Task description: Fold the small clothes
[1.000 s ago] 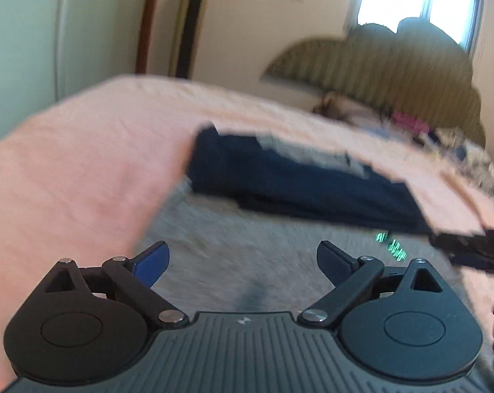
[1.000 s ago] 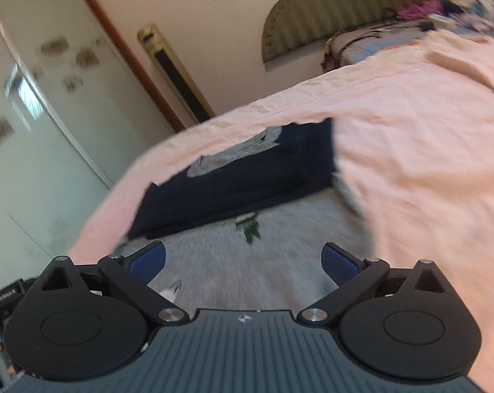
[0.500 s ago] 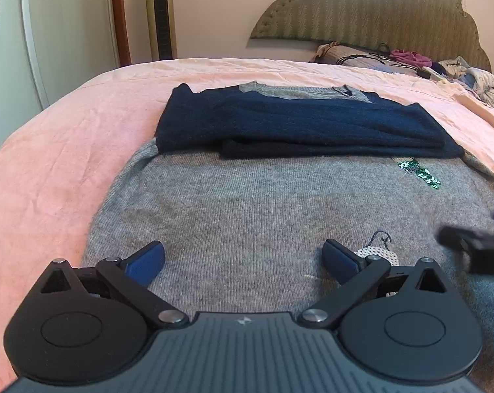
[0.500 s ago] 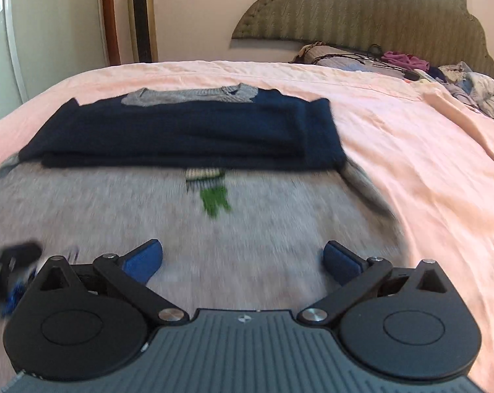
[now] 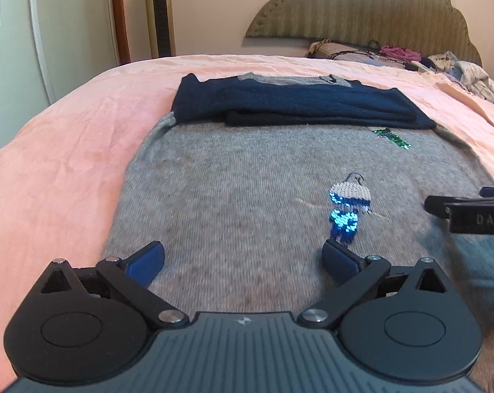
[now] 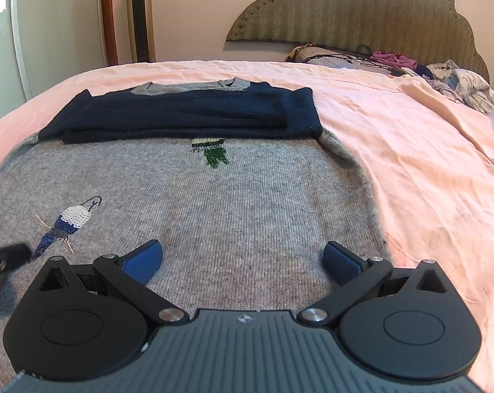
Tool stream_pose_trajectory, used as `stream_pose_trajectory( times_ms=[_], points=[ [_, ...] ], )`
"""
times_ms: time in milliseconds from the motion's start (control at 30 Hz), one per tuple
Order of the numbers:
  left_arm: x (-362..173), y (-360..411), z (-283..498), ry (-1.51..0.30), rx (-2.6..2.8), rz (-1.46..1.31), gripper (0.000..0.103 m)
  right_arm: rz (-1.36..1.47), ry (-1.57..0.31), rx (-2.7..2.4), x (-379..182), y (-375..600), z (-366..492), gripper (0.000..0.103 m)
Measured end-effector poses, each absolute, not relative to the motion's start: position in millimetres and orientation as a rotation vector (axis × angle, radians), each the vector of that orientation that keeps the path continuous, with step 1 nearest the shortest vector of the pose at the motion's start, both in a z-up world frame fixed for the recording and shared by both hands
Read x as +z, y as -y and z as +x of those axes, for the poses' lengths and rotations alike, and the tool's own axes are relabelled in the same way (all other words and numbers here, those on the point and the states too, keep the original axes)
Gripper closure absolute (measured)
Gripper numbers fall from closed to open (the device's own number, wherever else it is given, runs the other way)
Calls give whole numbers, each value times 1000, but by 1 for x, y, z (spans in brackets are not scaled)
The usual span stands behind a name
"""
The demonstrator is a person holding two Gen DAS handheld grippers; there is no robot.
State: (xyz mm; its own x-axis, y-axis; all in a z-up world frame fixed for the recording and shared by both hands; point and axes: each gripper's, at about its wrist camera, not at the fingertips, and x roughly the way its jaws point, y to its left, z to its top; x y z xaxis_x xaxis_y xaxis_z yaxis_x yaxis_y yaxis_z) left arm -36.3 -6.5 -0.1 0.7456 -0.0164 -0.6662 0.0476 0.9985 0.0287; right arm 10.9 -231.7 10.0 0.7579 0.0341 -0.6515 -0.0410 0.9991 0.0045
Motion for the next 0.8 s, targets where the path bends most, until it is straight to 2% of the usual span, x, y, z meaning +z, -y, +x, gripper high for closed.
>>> stream_pose_trajectory(
  times_ms=[800],
  points=[
    [-1, 8, -37, -731, -23, 53, 0, 5, -715, 12, 12, 231, -10, 0]
  ],
)
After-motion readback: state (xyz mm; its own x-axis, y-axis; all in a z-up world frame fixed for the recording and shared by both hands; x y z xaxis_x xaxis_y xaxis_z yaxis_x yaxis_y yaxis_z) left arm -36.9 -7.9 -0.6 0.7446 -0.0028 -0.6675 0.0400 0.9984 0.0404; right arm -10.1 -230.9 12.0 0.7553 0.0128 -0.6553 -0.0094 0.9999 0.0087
